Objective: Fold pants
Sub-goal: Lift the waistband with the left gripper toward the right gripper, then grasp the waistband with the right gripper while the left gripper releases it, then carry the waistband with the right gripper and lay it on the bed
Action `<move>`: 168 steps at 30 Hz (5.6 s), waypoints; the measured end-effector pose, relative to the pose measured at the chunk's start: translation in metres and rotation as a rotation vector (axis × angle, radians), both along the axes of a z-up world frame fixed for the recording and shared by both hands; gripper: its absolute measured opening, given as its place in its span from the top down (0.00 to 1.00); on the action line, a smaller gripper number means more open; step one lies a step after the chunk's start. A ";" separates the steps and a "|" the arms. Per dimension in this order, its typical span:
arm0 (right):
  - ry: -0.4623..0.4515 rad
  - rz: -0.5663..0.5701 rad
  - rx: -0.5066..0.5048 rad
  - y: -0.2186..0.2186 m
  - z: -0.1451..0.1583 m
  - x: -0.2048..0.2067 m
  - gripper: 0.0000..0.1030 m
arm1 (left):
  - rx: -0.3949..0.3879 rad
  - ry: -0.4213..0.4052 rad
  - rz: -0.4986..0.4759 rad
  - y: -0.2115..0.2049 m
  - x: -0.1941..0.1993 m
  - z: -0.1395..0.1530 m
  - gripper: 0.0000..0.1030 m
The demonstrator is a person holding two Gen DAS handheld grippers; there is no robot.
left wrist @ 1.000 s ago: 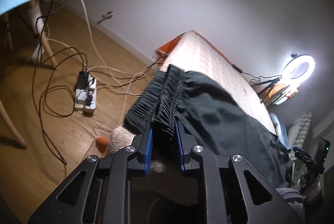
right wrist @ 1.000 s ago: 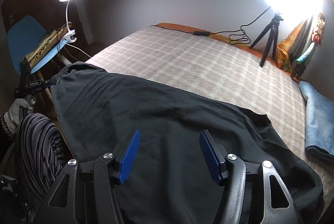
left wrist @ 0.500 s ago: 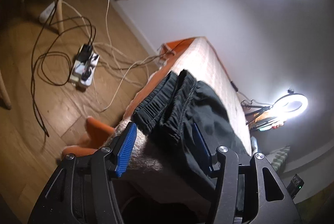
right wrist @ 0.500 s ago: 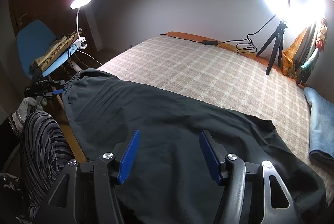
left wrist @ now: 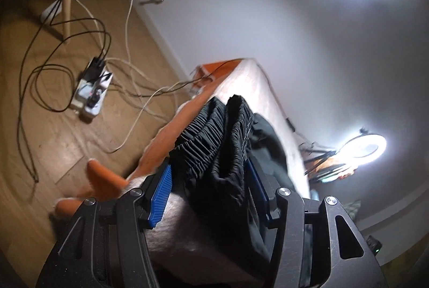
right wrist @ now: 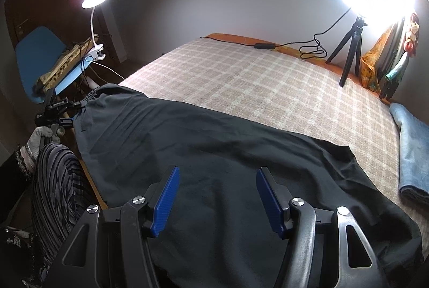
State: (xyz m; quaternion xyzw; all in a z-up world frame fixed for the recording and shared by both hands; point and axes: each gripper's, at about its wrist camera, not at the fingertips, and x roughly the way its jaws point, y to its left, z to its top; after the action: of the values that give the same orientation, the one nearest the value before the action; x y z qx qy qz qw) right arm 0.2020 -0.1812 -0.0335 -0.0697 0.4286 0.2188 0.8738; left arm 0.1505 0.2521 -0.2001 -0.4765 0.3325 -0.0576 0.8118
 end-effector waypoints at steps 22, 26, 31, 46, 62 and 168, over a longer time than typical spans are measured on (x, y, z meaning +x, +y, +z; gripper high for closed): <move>0.000 0.071 -0.005 0.036 0.002 0.001 0.34 | 0.149 -0.130 -0.033 -0.011 0.012 0.047 0.85; 0.044 0.063 0.069 0.044 -0.001 0.011 0.34 | 0.318 -0.163 -0.152 -0.037 0.021 0.085 0.85; 0.158 0.057 0.254 0.065 -0.007 0.037 0.27 | 0.508 -0.222 -0.323 -0.092 0.024 0.124 0.85; 0.614 0.041 0.583 0.156 -0.090 0.122 0.20 | 0.608 -0.288 -0.592 -0.236 0.013 0.107 0.85; 0.573 0.021 0.502 0.147 -0.079 0.116 0.79 | 0.621 -0.355 -0.633 -0.282 0.008 0.108 0.86; 0.090 -0.627 -0.064 -0.267 0.005 -0.070 0.41 | 0.580 -0.282 -1.156 -0.398 -0.024 0.085 0.61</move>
State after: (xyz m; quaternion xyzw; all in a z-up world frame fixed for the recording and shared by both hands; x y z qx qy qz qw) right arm 0.1321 -0.4479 -0.0284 0.0481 0.4740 -0.0719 0.8762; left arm 0.1261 -0.1458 -0.1148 0.0287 0.4275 -0.4541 0.7811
